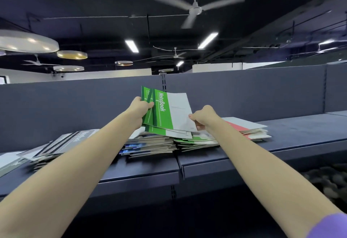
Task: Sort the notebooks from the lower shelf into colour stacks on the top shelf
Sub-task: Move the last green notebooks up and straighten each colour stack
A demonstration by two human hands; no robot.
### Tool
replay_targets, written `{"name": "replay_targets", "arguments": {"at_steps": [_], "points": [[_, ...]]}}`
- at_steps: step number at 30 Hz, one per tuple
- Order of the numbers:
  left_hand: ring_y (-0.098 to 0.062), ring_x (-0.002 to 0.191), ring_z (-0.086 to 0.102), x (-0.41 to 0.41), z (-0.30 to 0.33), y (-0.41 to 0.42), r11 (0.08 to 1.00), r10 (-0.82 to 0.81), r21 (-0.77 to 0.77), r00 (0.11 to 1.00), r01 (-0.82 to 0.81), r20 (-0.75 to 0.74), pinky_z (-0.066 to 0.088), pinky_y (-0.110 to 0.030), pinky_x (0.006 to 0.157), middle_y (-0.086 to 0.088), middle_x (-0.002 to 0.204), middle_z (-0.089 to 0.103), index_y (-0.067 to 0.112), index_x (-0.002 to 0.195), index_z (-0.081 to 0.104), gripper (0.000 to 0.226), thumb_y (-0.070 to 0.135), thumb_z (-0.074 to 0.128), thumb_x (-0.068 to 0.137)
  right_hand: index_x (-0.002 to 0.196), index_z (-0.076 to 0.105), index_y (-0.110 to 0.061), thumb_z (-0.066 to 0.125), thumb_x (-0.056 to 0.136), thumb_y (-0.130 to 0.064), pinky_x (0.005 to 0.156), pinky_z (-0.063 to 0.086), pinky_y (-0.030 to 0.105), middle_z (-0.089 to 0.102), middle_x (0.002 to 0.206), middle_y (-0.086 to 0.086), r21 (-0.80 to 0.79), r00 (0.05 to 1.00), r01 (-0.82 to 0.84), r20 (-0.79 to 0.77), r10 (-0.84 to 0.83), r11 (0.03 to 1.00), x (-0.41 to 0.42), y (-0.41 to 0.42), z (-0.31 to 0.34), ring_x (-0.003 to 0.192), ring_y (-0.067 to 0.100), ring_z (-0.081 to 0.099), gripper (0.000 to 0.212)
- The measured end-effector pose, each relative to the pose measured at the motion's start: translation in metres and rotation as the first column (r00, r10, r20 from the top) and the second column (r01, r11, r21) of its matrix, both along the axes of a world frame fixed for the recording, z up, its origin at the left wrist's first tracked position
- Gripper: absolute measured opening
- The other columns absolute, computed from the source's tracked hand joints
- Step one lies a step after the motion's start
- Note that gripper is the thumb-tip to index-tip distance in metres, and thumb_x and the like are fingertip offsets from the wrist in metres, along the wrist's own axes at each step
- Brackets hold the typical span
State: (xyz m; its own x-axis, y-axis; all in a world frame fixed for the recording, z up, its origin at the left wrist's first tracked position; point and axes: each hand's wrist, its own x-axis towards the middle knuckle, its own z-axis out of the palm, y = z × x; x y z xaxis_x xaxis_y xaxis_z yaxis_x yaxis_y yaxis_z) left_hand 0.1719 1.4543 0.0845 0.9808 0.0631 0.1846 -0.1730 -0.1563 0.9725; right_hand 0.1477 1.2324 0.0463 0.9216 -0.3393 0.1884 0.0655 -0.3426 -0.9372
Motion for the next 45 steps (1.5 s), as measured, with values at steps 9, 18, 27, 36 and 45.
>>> {"name": "replay_targets", "arguments": {"at_steps": [9,18,27,36,45], "points": [[-0.025,0.088,0.06,0.0,0.013,0.033,0.98,0.199,-0.041,0.977,-0.196,0.082,0.054,-0.039,0.069,-0.013,0.114,0.056,0.005,0.124,0.042,0.027,0.007,0.054,0.1,0.083,0.048,-0.009,0.046,0.088,-0.005,0.074,0.044,0.033,0.058,0.096,0.012,-0.609,0.963,0.225,0.021,-0.268,0.761,-0.023,-0.02,-0.009,0.089,0.033,0.054,0.006],[-0.03,0.101,0.062,-0.016,0.015,0.026,0.991,0.132,-0.031,0.989,-0.13,0.069,0.054,-0.044,0.077,-0.014,0.125,0.058,0.006,0.138,0.039,0.043,0.011,0.056,0.1,0.116,0.059,-0.011,0.047,0.096,-0.022,0.095,0.045,0.041,0.057,0.126,0.015,-0.714,0.954,0.25,0.065,-0.293,0.654,-0.024,-0.002,-0.013,0.116,0.036,0.052,0.026],[-0.032,0.104,0.063,-0.024,0.003,0.003,0.996,0.037,-0.078,0.999,-0.037,-0.004,0.055,-0.049,0.086,-0.014,0.123,0.06,0.007,0.137,0.043,0.041,0.019,0.056,0.1,0.071,0.062,-0.007,0.08,0.085,-0.029,0.059,0.046,0.03,0.055,0.059,0.001,-0.013,0.991,-0.116,0.064,0.117,0.993,-0.025,0.018,0.002,0.056,0.02,0.049,0.032],[-0.031,0.101,0.067,-0.023,-0.001,0.001,0.995,0.0,-0.099,1.0,0.002,0.016,0.057,-0.052,0.087,-0.01,0.114,0.065,0.01,0.127,0.046,0.034,0.018,0.062,0.098,0.085,0.064,0.0,0.07,0.09,-0.002,0.045,0.05,0.021,0.067,0.07,0.009,0.071,0.992,-0.116,-0.036,0.119,0.991,-0.027,0.008,0.004,0.051,0.013,0.063,0.008],[-0.023,0.076,0.062,-0.019,0.001,0.011,0.994,0.086,-0.069,0.995,-0.082,0.057,0.049,-0.035,0.057,-0.012,0.108,0.061,0.011,0.116,0.042,0.023,0.013,0.058,0.099,0.095,0.048,-0.005,0.042,0.091,-0.001,0.074,0.051,0.037,0.047,0.086,0.009,-0.049,0.999,-0.046,0.0,0.046,0.998,-0.02,0.001,0.005,0.075,0.025,0.046,0.008]]}}
